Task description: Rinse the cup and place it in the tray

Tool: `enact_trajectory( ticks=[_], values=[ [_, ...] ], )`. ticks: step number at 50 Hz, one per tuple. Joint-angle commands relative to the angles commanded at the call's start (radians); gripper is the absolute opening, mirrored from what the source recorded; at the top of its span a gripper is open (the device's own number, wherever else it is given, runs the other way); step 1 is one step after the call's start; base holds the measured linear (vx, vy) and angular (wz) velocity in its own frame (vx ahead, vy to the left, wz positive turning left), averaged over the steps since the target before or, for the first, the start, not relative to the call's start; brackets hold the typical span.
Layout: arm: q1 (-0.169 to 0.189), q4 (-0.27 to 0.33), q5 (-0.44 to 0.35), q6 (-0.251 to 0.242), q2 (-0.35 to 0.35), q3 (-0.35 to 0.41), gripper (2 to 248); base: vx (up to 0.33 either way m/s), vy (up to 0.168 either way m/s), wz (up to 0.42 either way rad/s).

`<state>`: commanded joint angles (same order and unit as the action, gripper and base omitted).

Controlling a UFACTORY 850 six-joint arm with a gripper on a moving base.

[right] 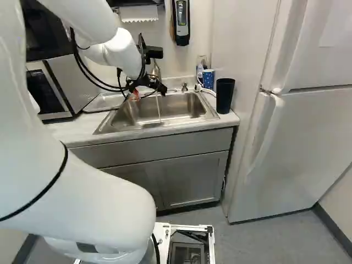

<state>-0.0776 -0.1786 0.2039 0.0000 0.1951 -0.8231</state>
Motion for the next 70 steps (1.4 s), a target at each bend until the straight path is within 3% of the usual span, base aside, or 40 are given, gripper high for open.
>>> enact_trajectory(
  ticks=[15, 31, 70],
  values=[
    [0.0, -0.046, -0.03, 0.006, 0.0, 0.0, 247, 0.0, 0.0, 0.0],
    [0.0, -0.096, -0.068, 0.148, 0.0, 0.0, 247, 0.0, 0.0, 0.0],
    [0.001, -0.135, -0.204, 0.148, 0.0, 0.0, 247, 0.0, 0.0, 0.0]
  ],
)
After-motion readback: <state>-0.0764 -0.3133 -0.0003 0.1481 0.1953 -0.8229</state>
